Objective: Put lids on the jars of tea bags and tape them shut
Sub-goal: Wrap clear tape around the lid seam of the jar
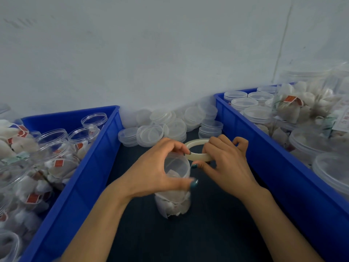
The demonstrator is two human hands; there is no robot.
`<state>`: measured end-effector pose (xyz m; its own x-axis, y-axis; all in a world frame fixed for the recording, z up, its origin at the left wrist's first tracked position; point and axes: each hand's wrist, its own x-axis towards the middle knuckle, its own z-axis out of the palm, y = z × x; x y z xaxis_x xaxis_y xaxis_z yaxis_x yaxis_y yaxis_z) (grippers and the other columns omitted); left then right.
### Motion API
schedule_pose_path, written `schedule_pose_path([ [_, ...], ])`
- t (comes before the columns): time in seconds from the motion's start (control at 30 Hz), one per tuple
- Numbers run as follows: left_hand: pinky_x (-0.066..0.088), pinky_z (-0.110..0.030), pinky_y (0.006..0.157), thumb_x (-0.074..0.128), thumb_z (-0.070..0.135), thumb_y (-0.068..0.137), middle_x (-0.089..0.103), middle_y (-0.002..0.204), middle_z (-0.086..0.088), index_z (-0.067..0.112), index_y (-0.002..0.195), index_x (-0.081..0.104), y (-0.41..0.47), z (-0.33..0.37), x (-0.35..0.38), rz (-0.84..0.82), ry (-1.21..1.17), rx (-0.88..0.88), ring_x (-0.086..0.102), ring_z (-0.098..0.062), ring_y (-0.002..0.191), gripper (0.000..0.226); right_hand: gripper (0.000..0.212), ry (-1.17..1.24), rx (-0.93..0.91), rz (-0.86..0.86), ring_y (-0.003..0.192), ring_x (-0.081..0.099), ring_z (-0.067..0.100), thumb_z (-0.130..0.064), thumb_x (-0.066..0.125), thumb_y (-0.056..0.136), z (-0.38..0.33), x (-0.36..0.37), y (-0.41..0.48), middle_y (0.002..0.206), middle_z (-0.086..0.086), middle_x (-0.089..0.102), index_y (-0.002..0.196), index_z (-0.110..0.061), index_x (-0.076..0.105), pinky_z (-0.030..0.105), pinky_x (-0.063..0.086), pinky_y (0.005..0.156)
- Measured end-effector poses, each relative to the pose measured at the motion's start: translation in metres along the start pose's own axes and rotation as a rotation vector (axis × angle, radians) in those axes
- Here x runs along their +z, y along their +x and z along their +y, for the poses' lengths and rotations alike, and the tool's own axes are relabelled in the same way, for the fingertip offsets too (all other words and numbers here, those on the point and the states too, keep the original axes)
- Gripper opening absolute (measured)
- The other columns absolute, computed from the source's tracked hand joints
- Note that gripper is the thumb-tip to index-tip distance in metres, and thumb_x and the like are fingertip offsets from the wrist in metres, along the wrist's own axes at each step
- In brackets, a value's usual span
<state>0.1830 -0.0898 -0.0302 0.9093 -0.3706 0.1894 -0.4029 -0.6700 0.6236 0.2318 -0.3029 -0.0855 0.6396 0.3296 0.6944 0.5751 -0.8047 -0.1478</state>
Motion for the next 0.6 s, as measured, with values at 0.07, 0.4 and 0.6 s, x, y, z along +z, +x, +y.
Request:
schedule_pose_path([
  [0.07, 0.049, -0.024, 0.092, 0.076, 0.073, 0.06, 0.055, 0.111, 0.026, 0.043, 0.109, 0.056, 0.003, 0.005, 0.01, 0.14, 0.037, -0.025, 0.053, 0.004, 0.11, 0.06, 0.042, 0.008, 0.002, -0.009, 0.083, 0.042, 0.009, -0.068, 0.037, 0.09, 0.0, 0.0, 0.0, 0.081, -0.018, 0.046, 0.076, -0.031, 0.052, 0.034, 0.015, 0.076],
  [0.4, 0.038, -0.035, 0.102, 0.015, 0.099, 0.06, 0.038, 0.136, 0.007, 0.031, 0.141, 0.036, -0.007, 0.008, 0.007, 0.115, 0.725, -0.305, 0.037, -0.015, 0.128, 0.108, 0.04, 0.049, 0.0, -0.024, 0.087, 0.036, 0.004, -0.068, 0.039, 0.09, 0.002, -0.004, 0.001, 0.083, -0.022, 0.047, 0.081, -0.033, 0.056, 0.034, 0.015, 0.075],
  [0.6, 0.04, -0.024, 0.098, 0.05, 0.083, 0.066, 0.044, 0.13, 0.022, 0.038, 0.138, 0.043, -0.006, 0.005, -0.009, -0.029, 0.483, -0.179, 0.042, 0.0, 0.121, 0.085, 0.038, 0.078, -0.02, -0.042, 0.092, 0.042, 0.007, -0.065, 0.04, 0.092, -0.006, -0.006, -0.001, 0.088, -0.021, 0.05, 0.087, -0.034, 0.062, 0.035, 0.017, 0.079],
])
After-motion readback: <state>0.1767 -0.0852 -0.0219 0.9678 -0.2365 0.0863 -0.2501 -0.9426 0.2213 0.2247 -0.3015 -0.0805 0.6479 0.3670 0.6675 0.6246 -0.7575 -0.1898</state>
